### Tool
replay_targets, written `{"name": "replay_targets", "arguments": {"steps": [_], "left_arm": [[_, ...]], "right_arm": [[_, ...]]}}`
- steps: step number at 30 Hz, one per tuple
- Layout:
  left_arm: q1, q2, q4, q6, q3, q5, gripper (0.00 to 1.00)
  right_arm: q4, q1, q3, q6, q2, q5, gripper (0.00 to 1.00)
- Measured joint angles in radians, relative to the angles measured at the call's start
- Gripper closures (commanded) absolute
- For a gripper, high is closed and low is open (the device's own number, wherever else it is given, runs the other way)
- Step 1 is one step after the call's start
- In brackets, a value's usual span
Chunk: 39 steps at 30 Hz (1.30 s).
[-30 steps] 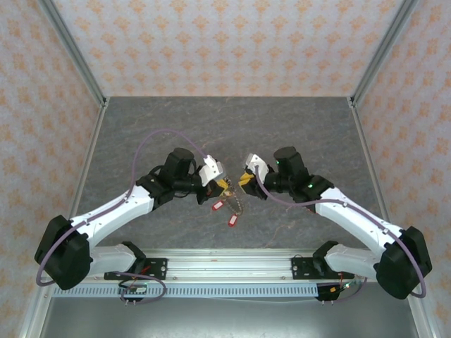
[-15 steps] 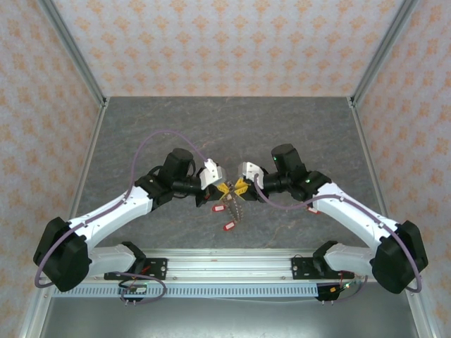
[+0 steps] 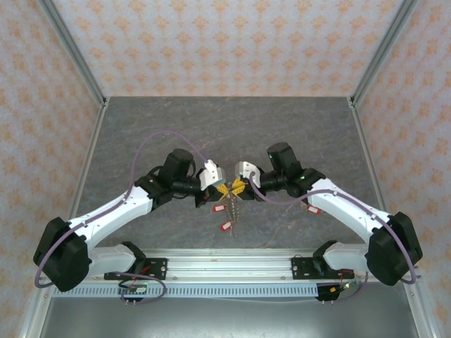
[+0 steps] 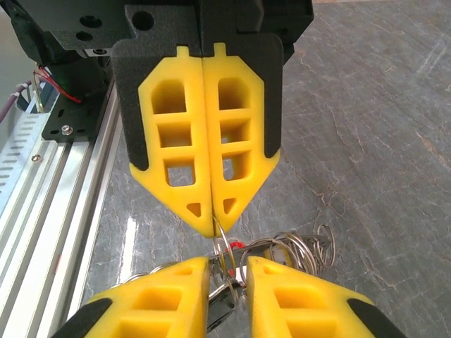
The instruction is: Put the keys on the keyring
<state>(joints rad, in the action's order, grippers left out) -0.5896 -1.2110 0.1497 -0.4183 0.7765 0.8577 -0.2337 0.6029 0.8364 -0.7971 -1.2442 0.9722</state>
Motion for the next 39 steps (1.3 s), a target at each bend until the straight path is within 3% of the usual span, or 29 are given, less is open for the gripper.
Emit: {"name": "replay_targets", "arguments": {"steps": [15, 18, 24, 39], "left_arm": [[0.0, 0.0, 0.0, -0.003, 0.0, -0.001, 1.0], [0.0, 0.0, 0.0, -0.003, 0.0, -0.001, 1.0], [0.0, 0.001, 0.0, -0.002, 0.0, -0.011, 1.0], [-0.015, 0.004, 0.027, -0.011, 0.019, -0.074, 0.88]], "right_arm": [[0.034, 0.0, -0.004, 0.014, -0.016, -0.018, 0.74], [0.02, 0.0, -0.004, 0.012, -0.016, -0.012, 0.77], [0.0, 0.0, -0.004, 0.013, -0.016, -0.002, 1.0], [-0.054, 0.006, 0.021, 0.037, -0.015, -0.02, 1.0]]}}
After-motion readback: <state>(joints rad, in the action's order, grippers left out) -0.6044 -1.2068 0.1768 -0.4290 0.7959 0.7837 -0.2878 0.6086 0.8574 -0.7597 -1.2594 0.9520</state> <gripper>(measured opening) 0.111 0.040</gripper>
